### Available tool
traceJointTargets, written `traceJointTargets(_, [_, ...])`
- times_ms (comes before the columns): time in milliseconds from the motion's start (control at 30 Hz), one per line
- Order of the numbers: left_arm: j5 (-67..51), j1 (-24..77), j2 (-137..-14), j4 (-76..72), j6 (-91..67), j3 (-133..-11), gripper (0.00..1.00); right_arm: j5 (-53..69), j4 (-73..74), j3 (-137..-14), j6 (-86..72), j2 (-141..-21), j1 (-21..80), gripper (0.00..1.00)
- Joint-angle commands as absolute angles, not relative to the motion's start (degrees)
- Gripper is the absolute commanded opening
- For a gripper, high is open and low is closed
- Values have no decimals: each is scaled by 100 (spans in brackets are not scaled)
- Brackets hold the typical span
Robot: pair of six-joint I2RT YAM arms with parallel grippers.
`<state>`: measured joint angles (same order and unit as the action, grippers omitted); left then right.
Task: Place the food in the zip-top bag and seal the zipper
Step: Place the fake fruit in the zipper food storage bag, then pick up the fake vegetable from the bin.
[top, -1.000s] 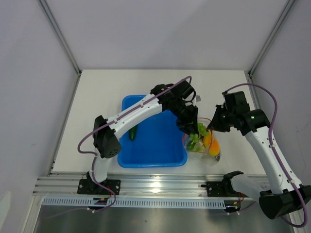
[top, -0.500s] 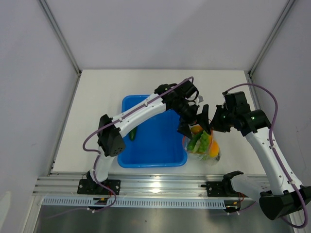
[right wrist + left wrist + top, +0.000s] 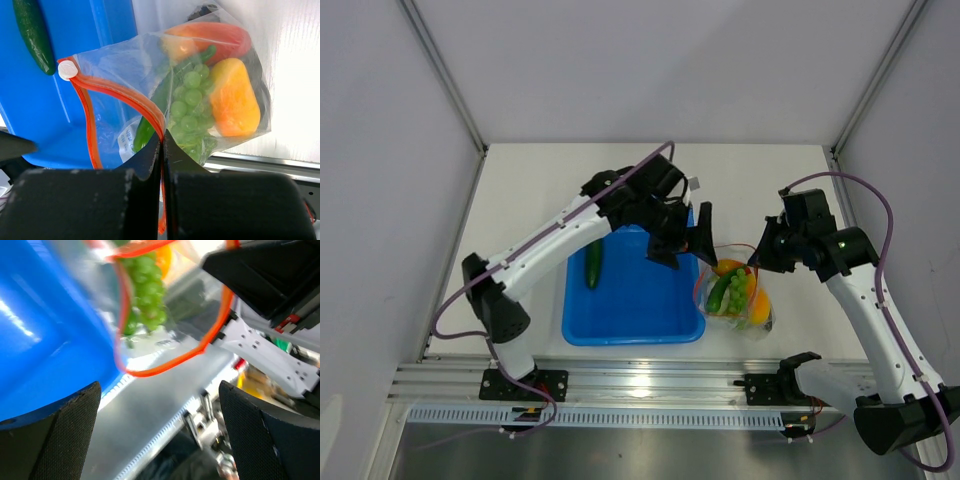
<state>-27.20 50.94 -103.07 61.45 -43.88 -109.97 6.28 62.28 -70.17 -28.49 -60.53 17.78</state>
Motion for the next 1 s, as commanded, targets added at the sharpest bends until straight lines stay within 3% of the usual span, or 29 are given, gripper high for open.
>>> traceJointTargets(0, [-1910,4870,-9678,6187,-4070,-10600,99,563,6091,-7005,-2883,-5950,1811,0])
traceJointTargets(233, [-380,4290,-9492,7048,-3797,-9906,99,606,6038,-6943,-2883,-5968,1810,0])
traceJointTargets(433, [1133,3991,-9817,7813,-3806,-10019,100,606,6021,-6952,-2865,-6003,1810,0])
traceJointTargets(967, [1713,3340,-11030,7172,-3586,-9422,99,554,6056,-6943,-2830,-6003,1811,0])
